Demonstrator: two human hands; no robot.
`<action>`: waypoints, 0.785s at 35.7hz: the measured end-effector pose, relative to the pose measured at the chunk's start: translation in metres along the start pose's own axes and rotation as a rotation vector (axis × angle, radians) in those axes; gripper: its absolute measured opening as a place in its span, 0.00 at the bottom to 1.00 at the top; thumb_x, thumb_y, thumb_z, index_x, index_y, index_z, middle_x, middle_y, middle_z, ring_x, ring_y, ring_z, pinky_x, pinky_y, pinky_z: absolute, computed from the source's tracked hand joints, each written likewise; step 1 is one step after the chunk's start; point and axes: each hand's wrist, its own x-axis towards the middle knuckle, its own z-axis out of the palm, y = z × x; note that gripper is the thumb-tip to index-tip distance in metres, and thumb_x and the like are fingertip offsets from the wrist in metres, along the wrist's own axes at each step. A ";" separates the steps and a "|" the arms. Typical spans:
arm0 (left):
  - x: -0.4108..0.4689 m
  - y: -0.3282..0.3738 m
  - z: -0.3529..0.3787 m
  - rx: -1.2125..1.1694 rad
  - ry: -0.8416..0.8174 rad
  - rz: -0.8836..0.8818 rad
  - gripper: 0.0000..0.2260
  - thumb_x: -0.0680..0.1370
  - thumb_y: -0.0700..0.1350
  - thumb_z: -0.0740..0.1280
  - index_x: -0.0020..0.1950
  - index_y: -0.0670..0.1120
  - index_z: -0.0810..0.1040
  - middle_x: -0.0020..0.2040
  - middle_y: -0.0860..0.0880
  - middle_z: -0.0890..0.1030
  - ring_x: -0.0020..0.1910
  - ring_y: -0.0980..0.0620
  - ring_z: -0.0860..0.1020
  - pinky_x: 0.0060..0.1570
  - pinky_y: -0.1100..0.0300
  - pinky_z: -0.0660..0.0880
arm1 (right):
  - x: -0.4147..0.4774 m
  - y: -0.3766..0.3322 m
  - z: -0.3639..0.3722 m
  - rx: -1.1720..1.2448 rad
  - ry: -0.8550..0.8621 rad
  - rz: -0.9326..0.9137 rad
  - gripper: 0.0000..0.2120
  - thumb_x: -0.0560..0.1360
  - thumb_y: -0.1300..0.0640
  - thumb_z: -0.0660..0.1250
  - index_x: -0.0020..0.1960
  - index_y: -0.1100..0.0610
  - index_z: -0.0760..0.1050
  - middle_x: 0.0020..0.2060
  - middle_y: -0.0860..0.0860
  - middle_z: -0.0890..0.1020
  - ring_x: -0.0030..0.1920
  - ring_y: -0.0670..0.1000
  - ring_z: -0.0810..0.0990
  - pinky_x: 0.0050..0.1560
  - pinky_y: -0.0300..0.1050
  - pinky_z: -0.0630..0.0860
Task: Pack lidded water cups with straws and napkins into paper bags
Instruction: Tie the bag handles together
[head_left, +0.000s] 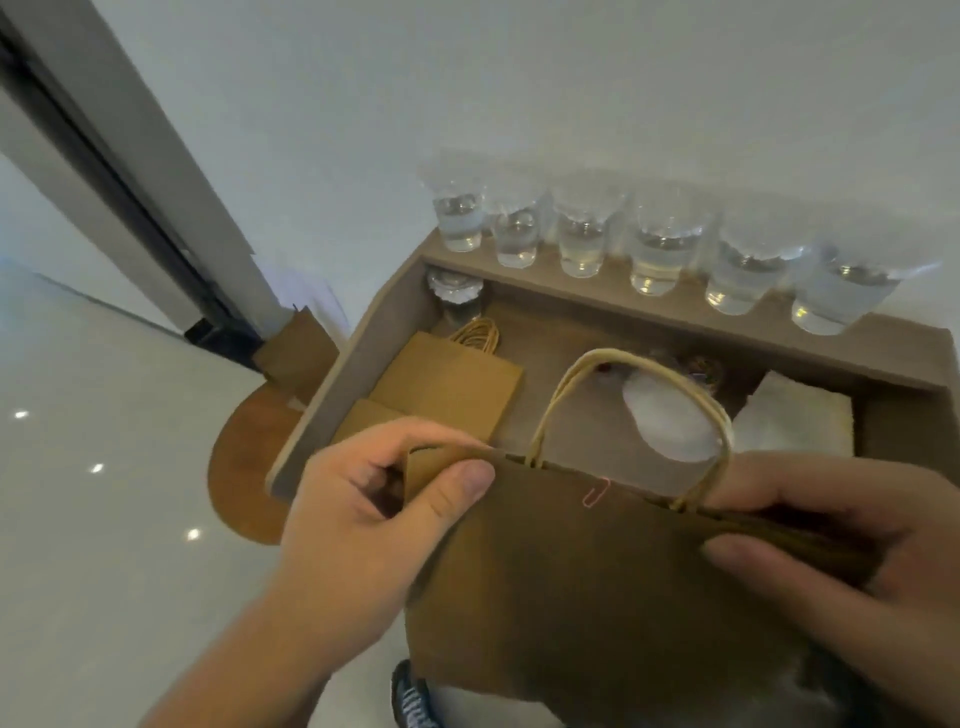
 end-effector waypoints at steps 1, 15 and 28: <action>-0.009 0.002 -0.011 -0.049 0.039 -0.036 0.15 0.71 0.66 0.76 0.50 0.59 0.88 0.45 0.52 0.88 0.48 0.53 0.85 0.45 0.62 0.82 | 0.003 -0.004 0.005 0.040 0.005 -0.030 0.17 0.79 0.32 0.69 0.60 0.41 0.85 0.48 0.43 0.89 0.46 0.45 0.89 0.38 0.47 0.86; -0.142 -0.016 -0.204 0.025 0.556 -0.133 0.09 0.67 0.61 0.77 0.46 0.63 0.89 0.43 0.53 0.89 0.48 0.55 0.87 0.48 0.54 0.80 | 0.074 -0.149 0.170 -0.051 -0.254 -0.389 0.07 0.84 0.44 0.69 0.56 0.33 0.84 0.47 0.37 0.85 0.47 0.41 0.85 0.42 0.27 0.75; -0.208 -0.111 -0.414 0.008 0.691 -0.231 0.07 0.69 0.56 0.73 0.44 0.61 0.89 0.43 0.55 0.89 0.47 0.59 0.85 0.49 0.59 0.76 | 0.132 -0.269 0.405 -0.208 -0.443 -0.248 0.08 0.79 0.39 0.65 0.52 0.35 0.83 0.47 0.33 0.84 0.52 0.38 0.82 0.48 0.32 0.76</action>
